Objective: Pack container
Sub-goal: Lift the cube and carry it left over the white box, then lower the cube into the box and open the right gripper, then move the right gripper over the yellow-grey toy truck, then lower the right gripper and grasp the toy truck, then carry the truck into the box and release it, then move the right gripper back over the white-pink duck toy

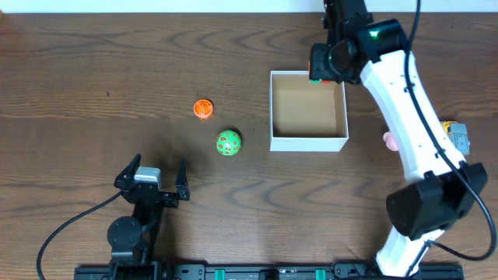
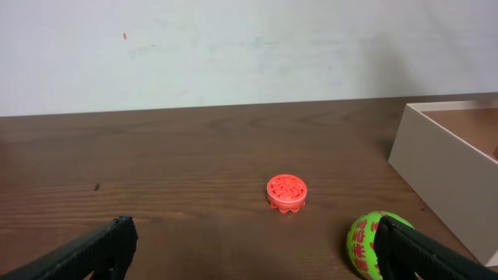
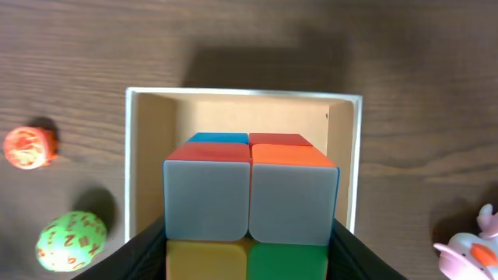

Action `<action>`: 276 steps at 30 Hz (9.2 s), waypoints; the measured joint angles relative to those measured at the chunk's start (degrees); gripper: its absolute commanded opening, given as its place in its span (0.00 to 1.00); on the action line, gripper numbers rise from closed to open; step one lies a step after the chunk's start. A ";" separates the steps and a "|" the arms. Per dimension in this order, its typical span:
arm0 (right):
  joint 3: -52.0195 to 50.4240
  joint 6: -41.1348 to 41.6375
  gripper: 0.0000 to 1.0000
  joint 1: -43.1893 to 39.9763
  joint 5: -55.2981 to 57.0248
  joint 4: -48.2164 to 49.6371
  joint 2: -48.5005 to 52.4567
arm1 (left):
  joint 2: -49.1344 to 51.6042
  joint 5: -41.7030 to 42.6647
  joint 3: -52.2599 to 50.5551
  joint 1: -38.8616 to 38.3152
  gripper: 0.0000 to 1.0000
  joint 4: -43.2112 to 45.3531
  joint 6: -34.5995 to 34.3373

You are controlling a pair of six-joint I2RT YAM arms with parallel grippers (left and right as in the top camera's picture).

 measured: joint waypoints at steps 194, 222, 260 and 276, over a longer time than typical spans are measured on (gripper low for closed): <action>-37.99 -56.15 0.53 -55.21 -8.59 25.14 -3.58 | 0.00 0.00 0.00 0.00 0.98 0.00 0.00; -19.74 -50.80 0.47 -42.16 -20.39 17.92 -10.78 | 0.00 0.00 0.00 0.00 0.98 0.00 0.00; -16.57 -47.74 0.65 -4.79 -8.24 12.26 -8.66 | 0.00 0.00 0.00 0.00 0.98 0.00 0.00; -16.41 -40.22 0.93 -4.94 -0.83 7.52 -8.68 | -0.02 -0.02 0.00 0.00 0.98 0.00 0.00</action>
